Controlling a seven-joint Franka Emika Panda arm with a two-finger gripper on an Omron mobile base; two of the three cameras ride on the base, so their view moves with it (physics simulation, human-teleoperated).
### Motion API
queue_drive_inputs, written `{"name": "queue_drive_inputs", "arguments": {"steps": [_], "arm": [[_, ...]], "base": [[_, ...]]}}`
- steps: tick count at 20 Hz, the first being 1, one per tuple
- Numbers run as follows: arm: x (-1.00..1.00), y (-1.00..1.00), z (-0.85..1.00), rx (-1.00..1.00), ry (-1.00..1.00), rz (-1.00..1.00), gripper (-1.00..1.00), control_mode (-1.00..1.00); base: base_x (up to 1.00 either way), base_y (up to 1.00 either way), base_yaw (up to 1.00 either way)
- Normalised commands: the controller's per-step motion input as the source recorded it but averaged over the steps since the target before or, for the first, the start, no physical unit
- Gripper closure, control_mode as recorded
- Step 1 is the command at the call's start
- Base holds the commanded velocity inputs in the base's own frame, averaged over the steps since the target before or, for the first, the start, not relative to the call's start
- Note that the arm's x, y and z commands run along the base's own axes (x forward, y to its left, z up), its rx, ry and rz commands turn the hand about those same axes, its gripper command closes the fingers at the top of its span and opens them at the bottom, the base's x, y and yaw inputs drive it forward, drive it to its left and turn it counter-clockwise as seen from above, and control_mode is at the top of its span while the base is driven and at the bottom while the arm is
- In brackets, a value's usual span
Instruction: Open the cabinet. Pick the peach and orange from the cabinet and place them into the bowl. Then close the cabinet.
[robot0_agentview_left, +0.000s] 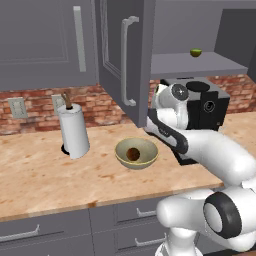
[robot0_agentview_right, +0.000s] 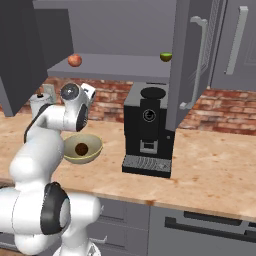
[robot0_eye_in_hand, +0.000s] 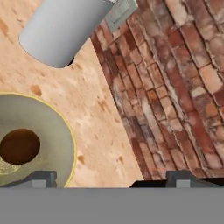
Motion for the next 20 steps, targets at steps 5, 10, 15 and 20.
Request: {"name": "queue_drive_inputs", "arguments": {"steps": [5, 10, 15, 20], "arm": [[-0.12, -0.22, 1.0, 0.17, -0.18, 0.0, -1.0, -1.0], [-0.01, 0.0, 0.98, 0.14, -0.05, 0.0, -1.0, -1.0], [0.0, 0.0, 0.73, 0.1, 0.0, 0.0, -1.0, -1.0], [0.03, 0.0, 0.31, 0.03, 0.01, 0.03, -1.0, -1.0]], "base": [[0.0, 0.0, 0.0], [0.0, 0.0, 0.0], [0.0, 0.0, 0.0], [0.0, 0.0, 0.0]]}}
